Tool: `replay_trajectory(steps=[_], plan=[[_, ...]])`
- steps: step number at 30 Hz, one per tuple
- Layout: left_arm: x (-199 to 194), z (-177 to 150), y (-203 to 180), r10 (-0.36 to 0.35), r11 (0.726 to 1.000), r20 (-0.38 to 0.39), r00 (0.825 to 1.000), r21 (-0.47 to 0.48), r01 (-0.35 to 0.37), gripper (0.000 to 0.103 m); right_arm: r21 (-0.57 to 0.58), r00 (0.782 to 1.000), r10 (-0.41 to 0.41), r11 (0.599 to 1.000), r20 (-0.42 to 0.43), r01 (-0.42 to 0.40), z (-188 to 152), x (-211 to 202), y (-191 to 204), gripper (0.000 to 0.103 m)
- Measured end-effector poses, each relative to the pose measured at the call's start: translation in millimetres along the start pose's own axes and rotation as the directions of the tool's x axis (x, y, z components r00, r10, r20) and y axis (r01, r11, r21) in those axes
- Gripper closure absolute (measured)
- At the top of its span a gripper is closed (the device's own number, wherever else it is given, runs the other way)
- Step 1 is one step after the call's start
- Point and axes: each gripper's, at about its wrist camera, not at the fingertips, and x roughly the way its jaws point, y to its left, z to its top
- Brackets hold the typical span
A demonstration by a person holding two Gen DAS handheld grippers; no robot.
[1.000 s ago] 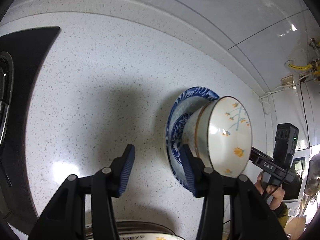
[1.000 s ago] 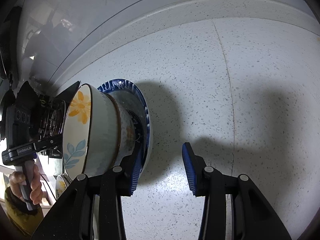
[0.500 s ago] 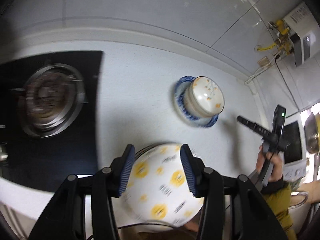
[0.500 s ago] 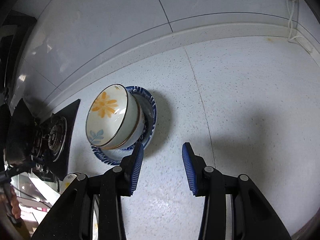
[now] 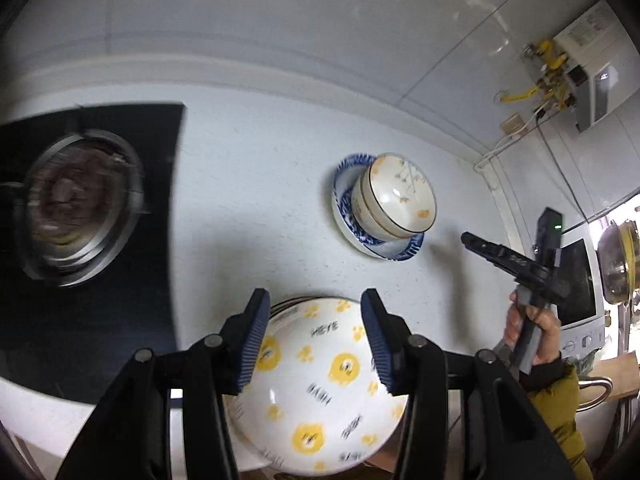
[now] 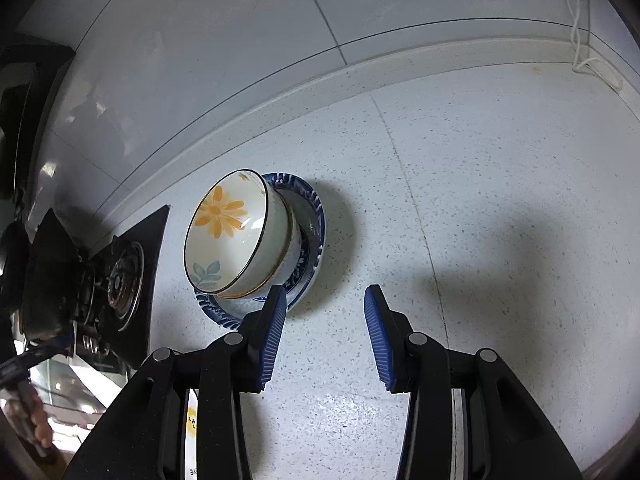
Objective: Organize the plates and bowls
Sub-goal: 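Move both grippers to the rim of the blue floral dish, then close both grippers on the blue floral dish rim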
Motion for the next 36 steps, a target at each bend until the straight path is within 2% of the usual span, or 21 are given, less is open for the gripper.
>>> replay_trajectory(steps=[4,11,21,29,32,34,35,36], plan=[[70,22,-8,-0.031,0.999,-0.066,0.997,-0.043,0.028,0.058,-0.027,0.999,0.026,0.999,-0.042,-0.027,12,14,-8,0.059],[124,57,-19,-0.045,0.997,-0.070,0.997,-0.064,0.041,0.055,-0.083,0.988,0.093,0.991,-0.119,-0.103,29,39,-18,0.052],[164,83,-17,0.020,0.995,-0.091,0.996,-0.093,-0.028,0.055,-0.160,0.971,0.127,0.974,-0.201,-0.161,47,64,-19,0.052],[187,89,-14,0.033,0.992,-0.109,0.993,-0.121,-0.046,0.055,-0.189,0.953,0.134,0.964,-0.271,-0.189,58,94,-16,0.052],[194,92,-12,0.020,0.990,-0.114,0.993,-0.134,-0.036,0.056,-0.173,0.941,0.150,0.962,-0.304,-0.210,58,103,-18,0.057],[201,94,-14,0.019,0.990,-0.123,0.992,-0.133,-0.035,0.057,-0.170,0.933,0.156,0.961,-0.324,-0.220,56,108,-18,0.065],[202,95,-14,0.016,0.991,-0.127,0.992,-0.132,-0.033,0.060,-0.176,0.932,0.150,0.960,-0.330,-0.216,54,110,-17,0.069],[206,96,-14,0.006,0.991,-0.134,0.991,-0.133,-0.024,0.067,-0.170,0.930,0.157,0.960,-0.333,-0.223,55,112,-18,0.072]])
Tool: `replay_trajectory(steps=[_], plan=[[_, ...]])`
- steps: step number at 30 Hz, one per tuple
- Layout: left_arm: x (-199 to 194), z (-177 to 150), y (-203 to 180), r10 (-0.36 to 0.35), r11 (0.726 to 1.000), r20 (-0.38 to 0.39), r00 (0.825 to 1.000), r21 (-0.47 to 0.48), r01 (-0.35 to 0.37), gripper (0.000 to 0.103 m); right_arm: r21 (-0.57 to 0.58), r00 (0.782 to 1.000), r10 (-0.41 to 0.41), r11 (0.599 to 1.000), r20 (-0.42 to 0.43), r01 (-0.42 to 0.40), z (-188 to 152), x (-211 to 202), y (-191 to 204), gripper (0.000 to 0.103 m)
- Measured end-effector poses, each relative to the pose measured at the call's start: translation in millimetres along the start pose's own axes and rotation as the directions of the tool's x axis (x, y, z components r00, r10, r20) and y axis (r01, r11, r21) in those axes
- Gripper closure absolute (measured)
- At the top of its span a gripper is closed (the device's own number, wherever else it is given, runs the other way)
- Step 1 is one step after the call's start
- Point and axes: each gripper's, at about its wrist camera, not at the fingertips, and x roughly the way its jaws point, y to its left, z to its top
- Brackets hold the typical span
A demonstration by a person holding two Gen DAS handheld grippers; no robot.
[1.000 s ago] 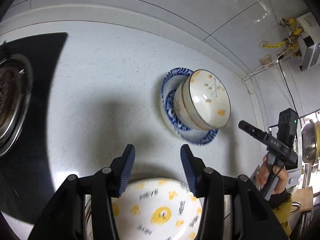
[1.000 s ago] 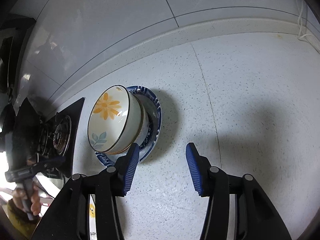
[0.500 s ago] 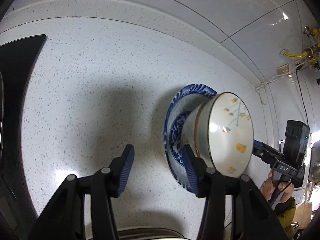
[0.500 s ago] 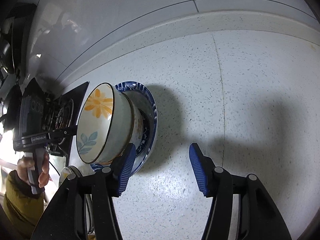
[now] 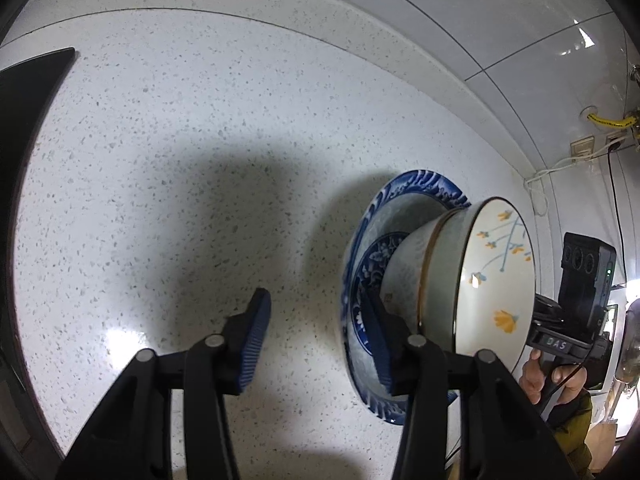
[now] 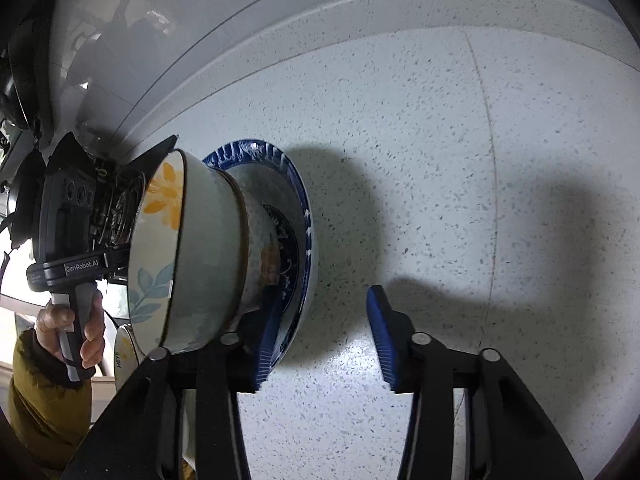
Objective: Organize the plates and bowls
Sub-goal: 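Close both grippers on the blue floral dish rim, then lift the dish with its bowls and lower it onto the bear plates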
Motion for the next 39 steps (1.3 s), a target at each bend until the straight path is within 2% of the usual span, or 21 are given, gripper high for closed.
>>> replay_trajectory(steps=[2,4,8,18,23,29,39], plan=[[4,3,-2,-0.012,1.000,-0.012,1.000,-0.003,0.012,0.079,0.006,1.000,0.029,1.000,-0.006,-0.028,1,2,2,0.080],[9,5,-2,-0.042,0.999,-0.028,0.999,-0.009,0.042,0.085,0.004,0.999,0.034,0.999,-0.011,-0.034,2,3,6,0.089],[16,5,-5,-0.068,0.998,-0.048,0.997,0.004,0.068,0.095,0.018,0.999,0.024,1.000,-0.030,-0.023,1,4,7,0.090],[16,3,-2,-0.076,0.995,-0.045,0.996,-0.068,0.072,0.098,0.060,0.997,-0.052,0.997,-0.063,0.055,9,22,27,0.091],[11,0,0,-0.067,0.995,-0.046,0.997,-0.073,0.064,0.097,0.076,0.995,-0.076,0.994,-0.069,0.081,7,25,30,0.092],[-2,-8,9,-0.062,0.996,-0.044,0.997,-0.073,0.059,0.096,0.073,0.993,-0.094,0.992,-0.065,0.099,7,27,37,0.092],[-37,-22,27,-0.085,0.994,0.003,0.996,-0.069,0.085,0.096,0.045,0.993,-0.116,0.992,-0.021,0.117,7,18,65,0.092]])
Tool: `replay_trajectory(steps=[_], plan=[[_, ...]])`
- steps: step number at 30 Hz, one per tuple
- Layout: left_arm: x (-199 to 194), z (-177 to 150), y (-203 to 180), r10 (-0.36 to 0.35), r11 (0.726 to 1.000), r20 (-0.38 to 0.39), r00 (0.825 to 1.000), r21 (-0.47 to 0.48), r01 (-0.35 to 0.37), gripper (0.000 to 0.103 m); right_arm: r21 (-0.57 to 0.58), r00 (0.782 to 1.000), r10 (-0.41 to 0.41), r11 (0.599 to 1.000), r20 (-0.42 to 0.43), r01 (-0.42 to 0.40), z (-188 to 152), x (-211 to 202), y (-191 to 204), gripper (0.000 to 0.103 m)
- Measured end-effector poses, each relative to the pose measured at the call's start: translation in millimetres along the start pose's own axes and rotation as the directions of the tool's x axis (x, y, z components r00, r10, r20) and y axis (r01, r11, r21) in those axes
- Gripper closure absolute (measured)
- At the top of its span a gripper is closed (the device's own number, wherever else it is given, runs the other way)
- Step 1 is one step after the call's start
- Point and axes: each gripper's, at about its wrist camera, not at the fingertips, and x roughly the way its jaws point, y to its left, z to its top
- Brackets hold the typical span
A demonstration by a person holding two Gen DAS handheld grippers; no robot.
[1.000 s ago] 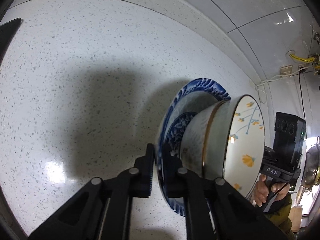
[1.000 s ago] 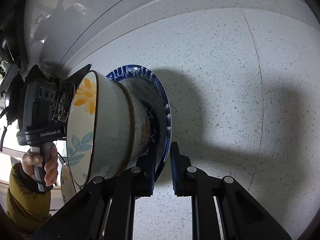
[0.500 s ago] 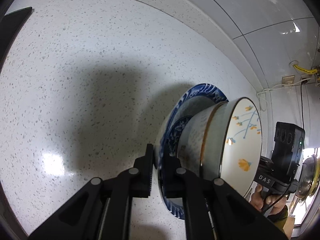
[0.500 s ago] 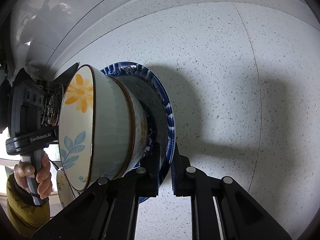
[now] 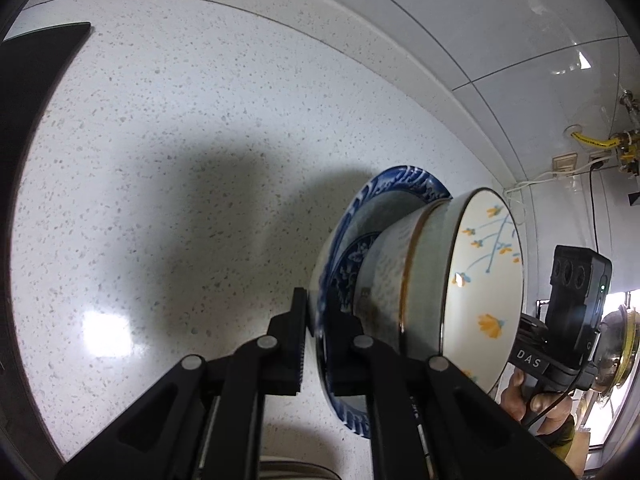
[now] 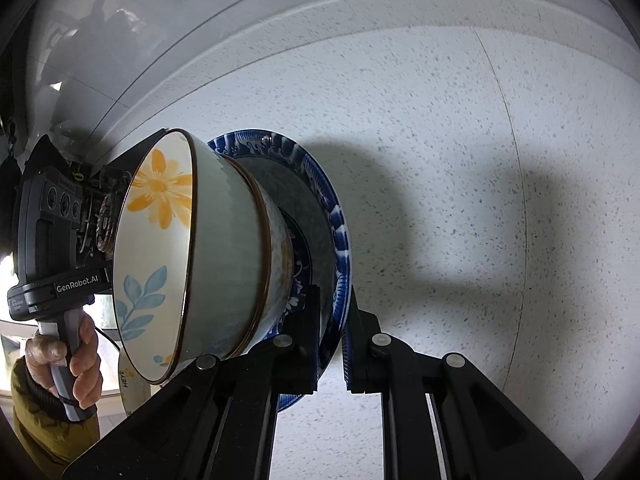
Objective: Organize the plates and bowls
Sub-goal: 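Lift the dish with its bowls and lower it onto the bear plates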
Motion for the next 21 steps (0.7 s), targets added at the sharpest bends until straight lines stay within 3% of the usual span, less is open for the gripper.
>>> replay_trajectory(steps=[8,21], plan=[[-51,-29,7,0.000,1.000,0.021,1.000,-0.024,0.000,0.096,-0.044,1.000,-0.004,0.999,-0.001,0.004,-19,-17,45,0.092],[-135,-140,65,0.029,0.998,0.025,0.999,-0.063,-0.028,0.096,-0.079,0.999,0.021,0.997,-0.030,-0.023,-111,-9,131,0.092]])
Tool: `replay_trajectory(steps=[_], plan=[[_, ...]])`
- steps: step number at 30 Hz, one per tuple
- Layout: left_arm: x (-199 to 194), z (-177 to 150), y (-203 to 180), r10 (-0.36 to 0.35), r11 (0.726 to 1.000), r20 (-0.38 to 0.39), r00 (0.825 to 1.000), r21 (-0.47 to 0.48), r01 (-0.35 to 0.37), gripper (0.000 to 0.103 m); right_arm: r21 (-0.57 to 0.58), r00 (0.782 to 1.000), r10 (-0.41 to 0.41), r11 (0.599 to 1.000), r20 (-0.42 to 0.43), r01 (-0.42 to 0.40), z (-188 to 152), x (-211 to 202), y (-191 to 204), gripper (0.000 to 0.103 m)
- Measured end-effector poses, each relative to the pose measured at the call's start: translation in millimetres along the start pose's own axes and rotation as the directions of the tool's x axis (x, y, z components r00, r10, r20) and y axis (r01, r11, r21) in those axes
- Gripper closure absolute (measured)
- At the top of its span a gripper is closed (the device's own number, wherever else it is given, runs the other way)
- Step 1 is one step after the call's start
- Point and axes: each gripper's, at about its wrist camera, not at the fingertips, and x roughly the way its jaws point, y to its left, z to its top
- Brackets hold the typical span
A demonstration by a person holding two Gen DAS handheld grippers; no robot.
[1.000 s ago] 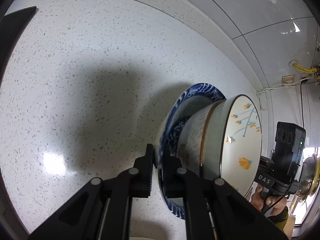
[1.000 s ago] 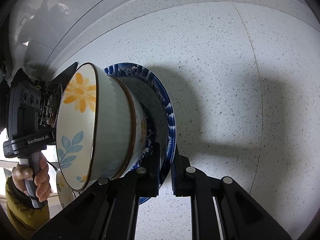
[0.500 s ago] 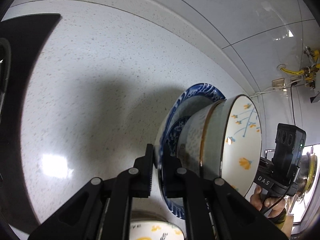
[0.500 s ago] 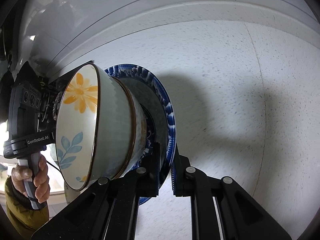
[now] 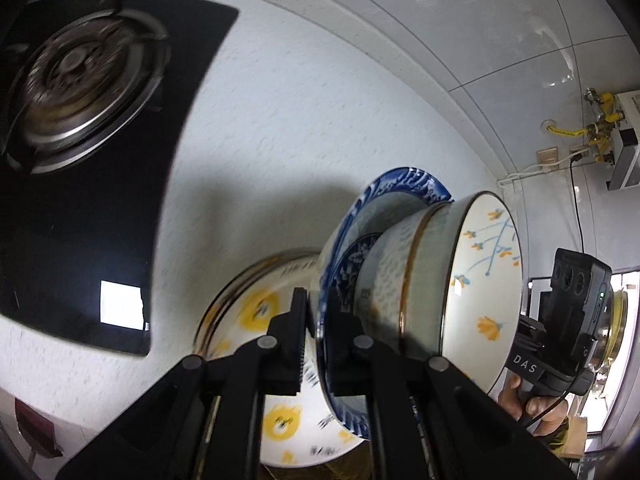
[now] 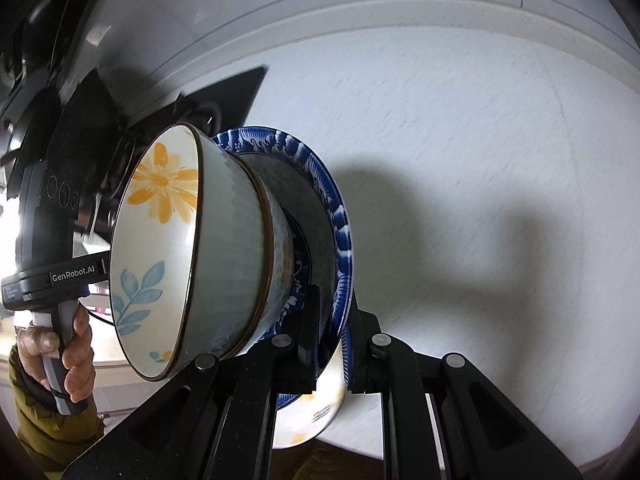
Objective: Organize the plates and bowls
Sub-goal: 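Lift the dish with its bowls and lower it onto the bear plates, then open both grippers and pull them back from the stack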
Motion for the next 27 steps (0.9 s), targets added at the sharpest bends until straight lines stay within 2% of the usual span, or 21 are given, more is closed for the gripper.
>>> replay_trajectory(steps=[8,17,23,26,27], plan=[[6,-46,38,0.012,1.000,-0.044,0.999,0.016,-0.011,0.097,0.055,1.000,-0.012,0.998,-0.022,0.013,-41,34,13,0.092],[32,-55,44,-0.022,0.999,-0.066,0.998,0.047,0.025,0.098,0.091,0.998,-0.043,0.995,0.044,0.039,-60,33,22,0.092],[30,-55,38,-0.005,0.995,-0.047,0.999,0.101,0.010,0.097,0.084,0.993,-0.077,0.994,0.090,0.069,-70,29,27,0.091],[21,-53,24,0.010,0.989,0.006,1.000,0.149,-0.011,0.092,0.083,0.987,-0.085,0.994,0.133,0.075,-76,19,28,0.085],[17,-53,22,0.010,0.988,0.022,1.000,0.156,-0.014,0.088,0.084,0.983,-0.100,0.993,0.152,0.088,-79,15,29,0.080]])
